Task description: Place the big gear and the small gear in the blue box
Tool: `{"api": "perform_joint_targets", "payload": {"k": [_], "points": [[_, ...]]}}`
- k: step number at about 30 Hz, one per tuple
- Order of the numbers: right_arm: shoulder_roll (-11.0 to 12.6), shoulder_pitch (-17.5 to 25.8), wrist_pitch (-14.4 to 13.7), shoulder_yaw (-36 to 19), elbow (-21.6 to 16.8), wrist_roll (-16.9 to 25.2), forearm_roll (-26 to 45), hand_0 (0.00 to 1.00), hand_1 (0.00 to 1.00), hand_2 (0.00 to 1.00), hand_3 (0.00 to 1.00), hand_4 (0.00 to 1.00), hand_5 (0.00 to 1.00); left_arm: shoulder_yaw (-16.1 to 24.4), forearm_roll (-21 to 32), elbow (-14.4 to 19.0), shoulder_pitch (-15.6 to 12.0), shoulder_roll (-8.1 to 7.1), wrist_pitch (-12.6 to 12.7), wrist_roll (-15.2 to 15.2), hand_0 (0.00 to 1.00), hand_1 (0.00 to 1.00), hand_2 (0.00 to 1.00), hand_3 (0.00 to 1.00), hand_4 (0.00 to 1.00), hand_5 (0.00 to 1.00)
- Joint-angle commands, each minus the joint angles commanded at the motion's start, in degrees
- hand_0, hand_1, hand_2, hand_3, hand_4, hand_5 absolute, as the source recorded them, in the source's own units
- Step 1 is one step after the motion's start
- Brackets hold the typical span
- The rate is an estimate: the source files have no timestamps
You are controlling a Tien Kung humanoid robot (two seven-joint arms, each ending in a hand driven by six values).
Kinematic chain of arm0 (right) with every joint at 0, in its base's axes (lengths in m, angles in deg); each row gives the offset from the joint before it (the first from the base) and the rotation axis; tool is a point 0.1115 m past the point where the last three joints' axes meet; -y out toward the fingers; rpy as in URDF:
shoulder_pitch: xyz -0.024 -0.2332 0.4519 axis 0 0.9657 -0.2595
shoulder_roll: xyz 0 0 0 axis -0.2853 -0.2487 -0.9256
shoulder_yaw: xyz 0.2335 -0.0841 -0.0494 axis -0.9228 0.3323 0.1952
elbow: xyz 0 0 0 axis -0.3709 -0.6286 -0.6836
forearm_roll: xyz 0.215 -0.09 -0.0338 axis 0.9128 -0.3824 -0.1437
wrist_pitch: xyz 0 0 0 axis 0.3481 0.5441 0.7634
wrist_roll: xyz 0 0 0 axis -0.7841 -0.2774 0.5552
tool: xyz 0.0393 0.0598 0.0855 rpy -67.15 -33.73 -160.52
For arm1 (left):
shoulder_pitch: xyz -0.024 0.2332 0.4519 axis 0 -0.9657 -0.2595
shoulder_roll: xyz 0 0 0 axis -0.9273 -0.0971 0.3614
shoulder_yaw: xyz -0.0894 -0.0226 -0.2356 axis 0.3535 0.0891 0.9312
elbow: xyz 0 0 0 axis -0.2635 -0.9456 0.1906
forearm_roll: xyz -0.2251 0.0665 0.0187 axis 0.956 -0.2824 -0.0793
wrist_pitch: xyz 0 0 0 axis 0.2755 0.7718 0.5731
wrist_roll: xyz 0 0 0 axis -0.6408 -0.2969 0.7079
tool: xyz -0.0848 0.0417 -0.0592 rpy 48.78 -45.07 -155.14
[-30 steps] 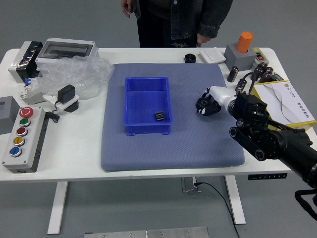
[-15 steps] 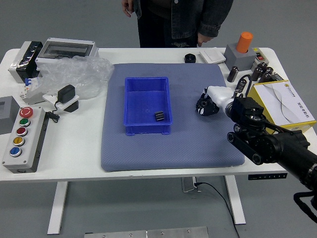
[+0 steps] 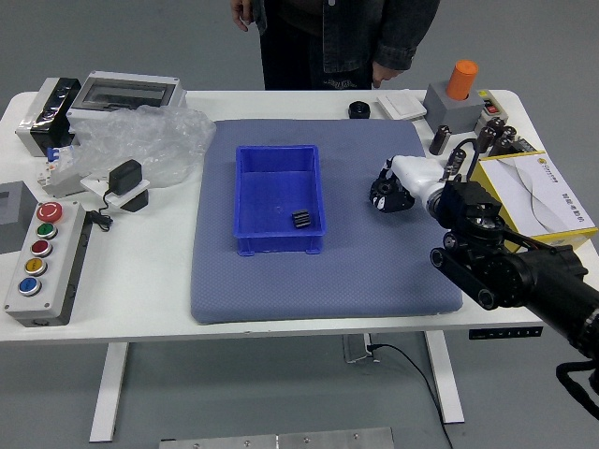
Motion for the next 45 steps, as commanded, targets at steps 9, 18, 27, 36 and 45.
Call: {"api": "perform_joint_targets", "payload": {"k": [9,18,27,36,45], "points": [[1.4,0.4,-0.7,-4.1,-4.9,-0.9,-1.5,0.628,0.447,0.480,0.555,0.625,0.174,0.1,0.1,0.0,-0.1,-0.10,0.0,-0.1,0.733,0.682,0.725,0.721,0.452,0.012],[2.3,0.8,-1.1,-8.1,-14.8,-2.2,-2.9,0.638,0.450,0.482,0.559,0.656,0.165,0.3,-0.1,0.0,-0.1,-0.21,0.0,-0.1,0.734,0.683,0.726,0.720,0.452,0.012],[-0.5,1.1,-1.4,-7.3,-24.5,-2.6,-2.8,0.639,0.451,0.482,0.562,0.659,0.162,0.4,-0.2,0.0,-0.2,-0.22,0.0,0.0,0.735,0.683,0.726,0.720,0.452,0.013],[-6.2,2.1,-2.4,-5.5,-23.5,-2.0,-1.5,0.658,0.454,0.490,0.574,0.667,0.162,0.3,-0.6,0.0,-0.3,-0.05,-0.1,0.0,0.733,0.682,0.726,0.719,0.452,0.013],[-8.0,3.4,-1.1,-4.9,-21.3,-2.3,0.6,0.679,0.477,0.526,0.617,0.559,0.286,-0.1,-0.6,0.0,-0.5,-0.16,-0.1,0.2,0.734,0.682,0.723,0.720,0.452,0.012]]}}
